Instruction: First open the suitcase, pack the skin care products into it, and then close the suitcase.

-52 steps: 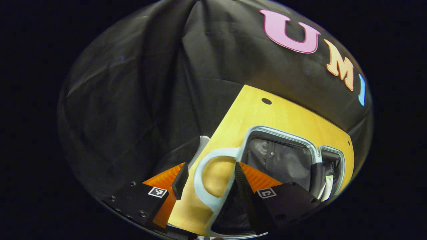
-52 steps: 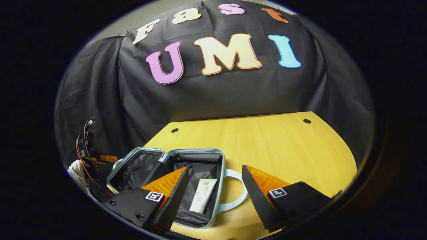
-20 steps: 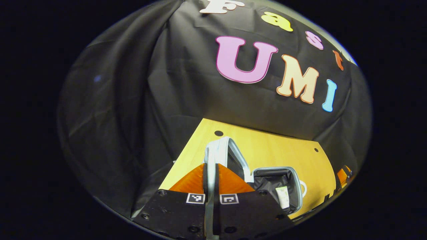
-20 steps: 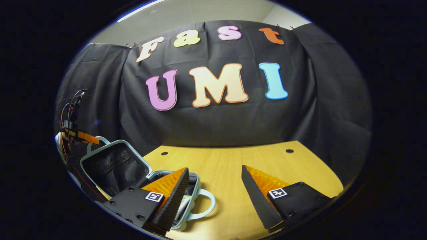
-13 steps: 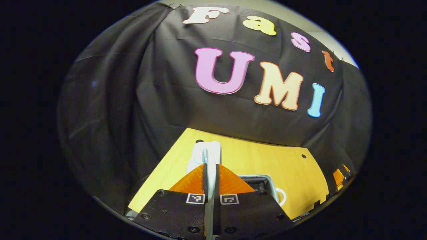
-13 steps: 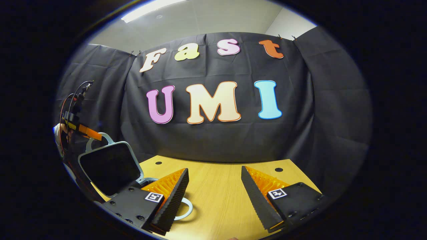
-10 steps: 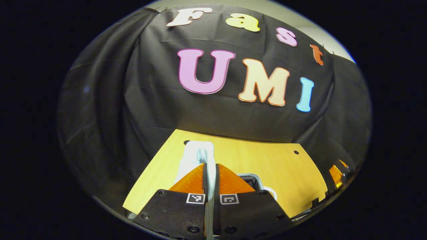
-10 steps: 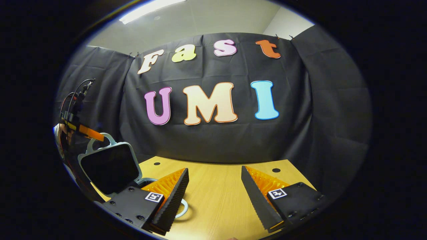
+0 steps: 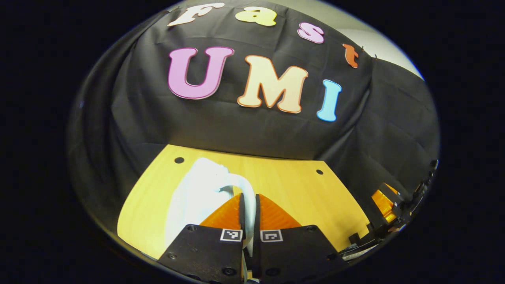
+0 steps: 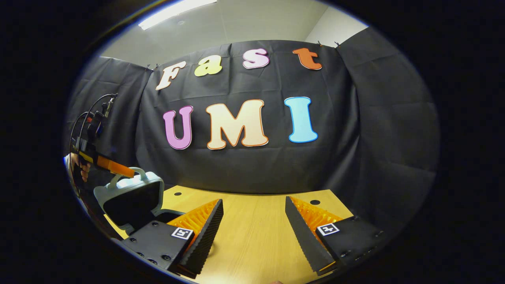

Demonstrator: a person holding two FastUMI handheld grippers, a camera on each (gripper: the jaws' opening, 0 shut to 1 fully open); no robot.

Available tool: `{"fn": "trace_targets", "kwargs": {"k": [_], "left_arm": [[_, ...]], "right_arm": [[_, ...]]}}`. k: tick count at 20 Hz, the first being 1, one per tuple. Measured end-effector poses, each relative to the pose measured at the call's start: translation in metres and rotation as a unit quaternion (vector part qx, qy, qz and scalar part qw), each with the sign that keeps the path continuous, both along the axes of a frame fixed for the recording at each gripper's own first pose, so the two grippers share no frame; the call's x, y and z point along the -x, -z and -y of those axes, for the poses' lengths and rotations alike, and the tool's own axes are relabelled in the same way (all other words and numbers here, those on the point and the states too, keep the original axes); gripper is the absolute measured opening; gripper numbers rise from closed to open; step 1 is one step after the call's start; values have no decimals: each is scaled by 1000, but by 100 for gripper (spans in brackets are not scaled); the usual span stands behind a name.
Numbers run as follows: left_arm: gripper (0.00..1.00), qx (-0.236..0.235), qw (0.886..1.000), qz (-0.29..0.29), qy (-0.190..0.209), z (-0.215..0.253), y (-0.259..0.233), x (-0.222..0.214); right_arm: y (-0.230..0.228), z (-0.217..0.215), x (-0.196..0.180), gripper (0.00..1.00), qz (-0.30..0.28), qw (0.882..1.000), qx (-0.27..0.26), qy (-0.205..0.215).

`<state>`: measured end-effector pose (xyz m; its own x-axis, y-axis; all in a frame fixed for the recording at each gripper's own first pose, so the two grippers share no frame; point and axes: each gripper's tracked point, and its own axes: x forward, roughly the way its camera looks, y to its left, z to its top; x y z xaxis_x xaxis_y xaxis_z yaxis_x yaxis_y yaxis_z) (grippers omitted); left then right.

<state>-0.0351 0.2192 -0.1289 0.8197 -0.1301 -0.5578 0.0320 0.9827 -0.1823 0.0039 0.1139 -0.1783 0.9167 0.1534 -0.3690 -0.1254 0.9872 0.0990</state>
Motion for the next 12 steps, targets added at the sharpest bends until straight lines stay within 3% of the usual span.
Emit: {"fn": "trace_targets", "kwargs": {"k": [6,12], "left_arm": [[2,19,999,-23,27,60,41,2],[9,7,997,-62,43,100,89,1]], "right_arm": [[-1,24,4,98,0,1000,14,11],[0,49,6,98,2,1000,15,17]]}}
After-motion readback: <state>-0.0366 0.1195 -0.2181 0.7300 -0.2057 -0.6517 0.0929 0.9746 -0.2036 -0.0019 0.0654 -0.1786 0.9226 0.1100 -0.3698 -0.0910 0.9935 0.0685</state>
